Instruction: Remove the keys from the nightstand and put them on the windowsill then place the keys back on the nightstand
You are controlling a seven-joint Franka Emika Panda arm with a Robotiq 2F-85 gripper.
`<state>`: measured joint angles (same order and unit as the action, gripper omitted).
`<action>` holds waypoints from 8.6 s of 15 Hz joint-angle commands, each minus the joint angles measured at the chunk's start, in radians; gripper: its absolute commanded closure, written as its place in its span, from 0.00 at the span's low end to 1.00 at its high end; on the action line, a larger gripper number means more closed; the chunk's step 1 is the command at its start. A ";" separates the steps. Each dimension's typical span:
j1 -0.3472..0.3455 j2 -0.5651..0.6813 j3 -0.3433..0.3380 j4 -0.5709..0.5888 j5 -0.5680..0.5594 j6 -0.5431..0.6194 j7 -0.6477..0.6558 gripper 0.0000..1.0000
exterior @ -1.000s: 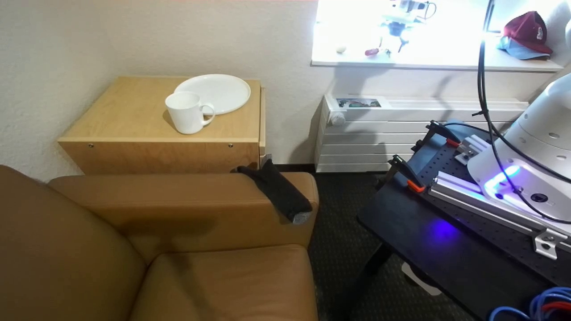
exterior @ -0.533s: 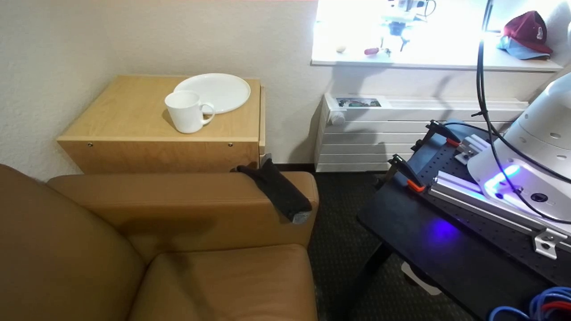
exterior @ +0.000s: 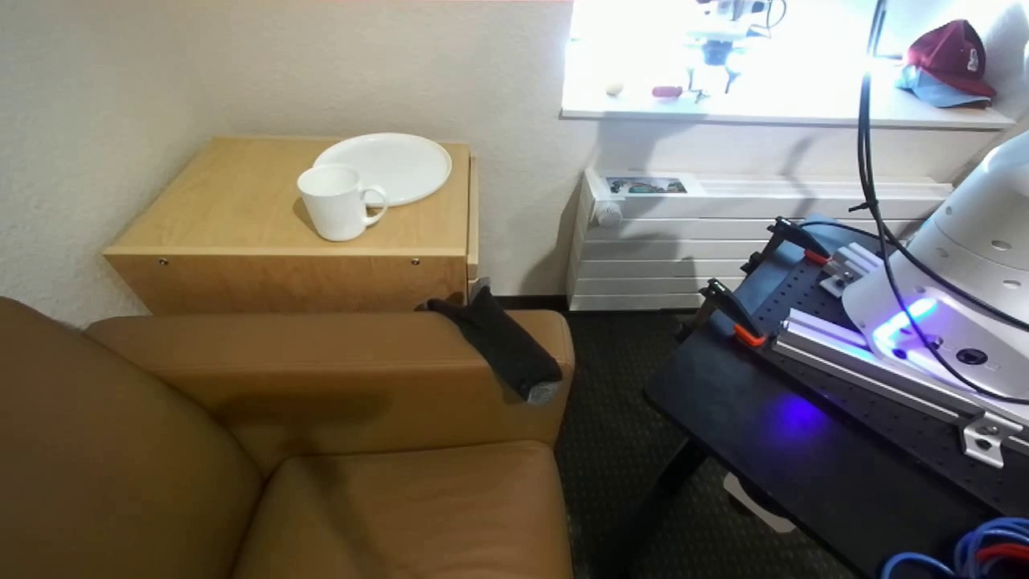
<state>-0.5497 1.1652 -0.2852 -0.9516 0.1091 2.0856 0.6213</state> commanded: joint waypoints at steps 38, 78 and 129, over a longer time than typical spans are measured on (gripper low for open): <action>-0.207 -0.264 0.142 -0.410 0.243 0.315 -0.550 0.00; -0.039 -0.198 0.062 -0.430 0.134 0.366 -0.505 0.76; 0.505 -1.442 0.165 -1.654 0.178 0.317 -1.759 0.98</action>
<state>-0.0776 -0.2756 -0.0869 -2.6060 0.3016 2.4017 -1.1494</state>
